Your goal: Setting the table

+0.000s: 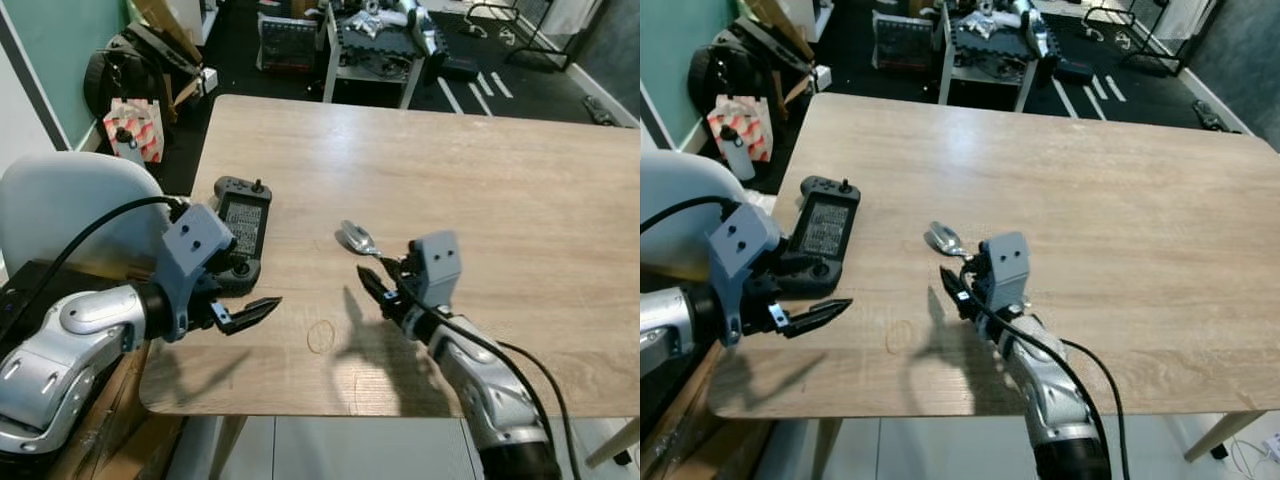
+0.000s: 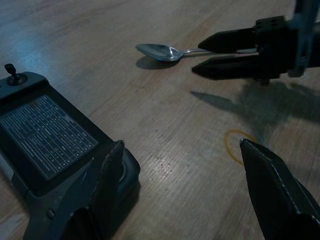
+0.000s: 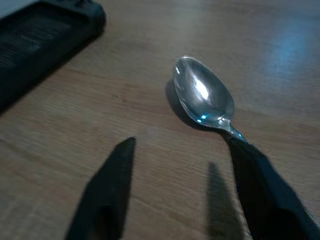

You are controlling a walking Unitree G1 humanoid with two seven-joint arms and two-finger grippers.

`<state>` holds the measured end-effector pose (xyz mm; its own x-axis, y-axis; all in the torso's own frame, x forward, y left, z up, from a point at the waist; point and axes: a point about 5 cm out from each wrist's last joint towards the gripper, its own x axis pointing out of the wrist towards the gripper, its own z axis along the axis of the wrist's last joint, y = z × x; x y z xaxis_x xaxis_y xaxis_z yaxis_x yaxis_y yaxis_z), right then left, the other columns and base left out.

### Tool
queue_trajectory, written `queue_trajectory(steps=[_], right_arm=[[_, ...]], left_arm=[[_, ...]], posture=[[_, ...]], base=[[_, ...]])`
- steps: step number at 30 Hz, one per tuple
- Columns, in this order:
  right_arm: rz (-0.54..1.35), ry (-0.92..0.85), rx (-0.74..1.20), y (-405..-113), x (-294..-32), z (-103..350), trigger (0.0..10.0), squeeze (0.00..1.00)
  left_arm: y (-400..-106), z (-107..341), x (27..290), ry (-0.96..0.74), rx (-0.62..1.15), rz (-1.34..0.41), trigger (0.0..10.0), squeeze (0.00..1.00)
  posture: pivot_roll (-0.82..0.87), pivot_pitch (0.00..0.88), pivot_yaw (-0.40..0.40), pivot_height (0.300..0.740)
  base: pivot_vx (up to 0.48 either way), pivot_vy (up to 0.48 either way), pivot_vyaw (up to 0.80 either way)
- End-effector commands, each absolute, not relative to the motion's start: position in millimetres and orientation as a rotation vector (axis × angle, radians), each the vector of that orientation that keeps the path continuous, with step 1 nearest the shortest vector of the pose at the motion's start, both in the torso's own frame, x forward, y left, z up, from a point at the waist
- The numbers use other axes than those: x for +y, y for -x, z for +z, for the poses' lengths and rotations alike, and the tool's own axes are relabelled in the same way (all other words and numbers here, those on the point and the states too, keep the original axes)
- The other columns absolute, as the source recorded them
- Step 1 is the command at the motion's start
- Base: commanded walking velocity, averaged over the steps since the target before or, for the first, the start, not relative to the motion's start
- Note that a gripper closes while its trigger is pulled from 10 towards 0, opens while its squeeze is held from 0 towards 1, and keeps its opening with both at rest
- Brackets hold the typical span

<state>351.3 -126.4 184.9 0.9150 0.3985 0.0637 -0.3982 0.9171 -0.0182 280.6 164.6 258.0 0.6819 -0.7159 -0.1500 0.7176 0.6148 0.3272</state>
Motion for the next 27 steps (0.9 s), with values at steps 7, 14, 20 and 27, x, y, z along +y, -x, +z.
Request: queue_trajectory(steps=[7, 14, 20, 27], right_arm=[[0.246, 0.024, -0.09, -364.8, -149.4, 182.7, 10.0, 0.0], [0.232, 0.016, -0.153, -365.2, -154.1, 191.4, 10.0, 0.0], [0.291, 0.077, -0.069, -363.8, -152.3, 171.3, 10.0, 0.0], [0.293, 0.179, -0.028, -370.9, -160.4, 166.2, 10.0, 0.0]], left_arm=[[-268.4, 259.3, 161.1, -0.392, -0.005, -0.875, 10.0, 0.0], [-268.4, 257.6, 157.0, -0.387, 0.003, -0.911, 10.0, 0.0], [-269.8, 254.6, 155.6, -0.376, 0.029, -0.946, 10.0, 0.0], [-269.2, 253.3, 156.3, -0.375, 0.041, -0.955, 10.0, 0.0]], posture=[[0.28, 0.207, -0.004, 0.74], [0.27, 0.198, 0.044, 0.74], [0.25, 0.2, 0.089, 0.74], [0.24, 0.196, 0.101, 0.74]], base=[[0.0, 0.0, 0.0], [0.0, 0.0, 0.0], [0.0, 0.0, 0.0], [0.0, 0.0, 0.0]])
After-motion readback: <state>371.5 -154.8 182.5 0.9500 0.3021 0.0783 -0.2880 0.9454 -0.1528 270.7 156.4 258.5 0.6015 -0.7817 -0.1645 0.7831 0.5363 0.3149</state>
